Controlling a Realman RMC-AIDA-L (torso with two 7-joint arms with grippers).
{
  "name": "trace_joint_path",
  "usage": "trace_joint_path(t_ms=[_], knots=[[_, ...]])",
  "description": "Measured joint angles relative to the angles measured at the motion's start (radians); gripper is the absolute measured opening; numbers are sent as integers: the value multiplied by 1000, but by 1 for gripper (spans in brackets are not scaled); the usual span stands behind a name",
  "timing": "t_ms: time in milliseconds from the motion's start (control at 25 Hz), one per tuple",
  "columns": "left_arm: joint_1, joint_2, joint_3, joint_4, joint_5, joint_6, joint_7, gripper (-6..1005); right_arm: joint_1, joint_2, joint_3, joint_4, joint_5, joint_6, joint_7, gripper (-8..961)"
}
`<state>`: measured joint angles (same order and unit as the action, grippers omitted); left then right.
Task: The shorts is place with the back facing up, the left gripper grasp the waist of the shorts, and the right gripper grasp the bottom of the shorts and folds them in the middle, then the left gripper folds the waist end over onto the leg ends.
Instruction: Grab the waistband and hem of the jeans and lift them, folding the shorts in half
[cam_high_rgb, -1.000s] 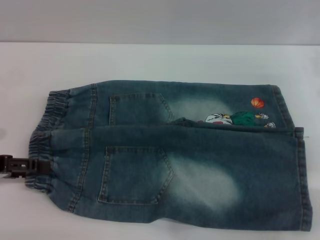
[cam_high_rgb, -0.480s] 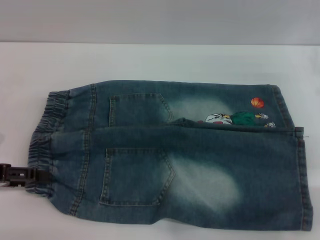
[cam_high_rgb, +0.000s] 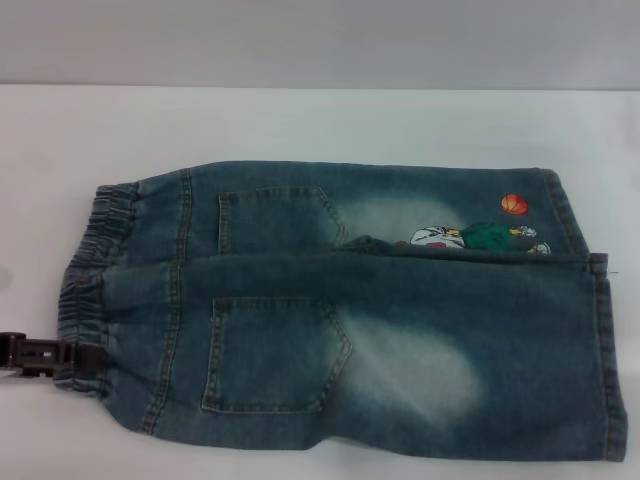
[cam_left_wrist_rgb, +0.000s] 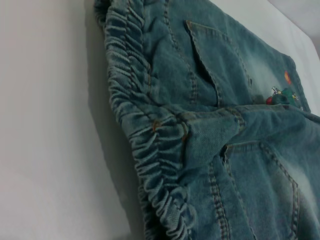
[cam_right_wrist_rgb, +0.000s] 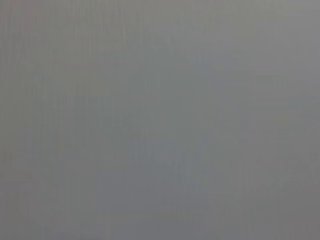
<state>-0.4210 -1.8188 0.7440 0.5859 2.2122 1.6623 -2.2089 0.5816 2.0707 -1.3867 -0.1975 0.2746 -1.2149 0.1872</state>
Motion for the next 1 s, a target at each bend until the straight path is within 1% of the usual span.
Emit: trace_joint_path(t_ms=[400,600,880,1000], knots=[[2,0,0,2,0,-19,1,820,5,0,5,2,1,1,0,656],[1,-4,0,4,18,-22,2,700,6,0,8,3,2,2,-3,656],[-13,-14,-3,7,61,-18,1,436,6,0,8,3,4,2,-5,655],[-13,-14,-11,7,61,-22,1,303,6,0,8,3,5,2,-5,655]])
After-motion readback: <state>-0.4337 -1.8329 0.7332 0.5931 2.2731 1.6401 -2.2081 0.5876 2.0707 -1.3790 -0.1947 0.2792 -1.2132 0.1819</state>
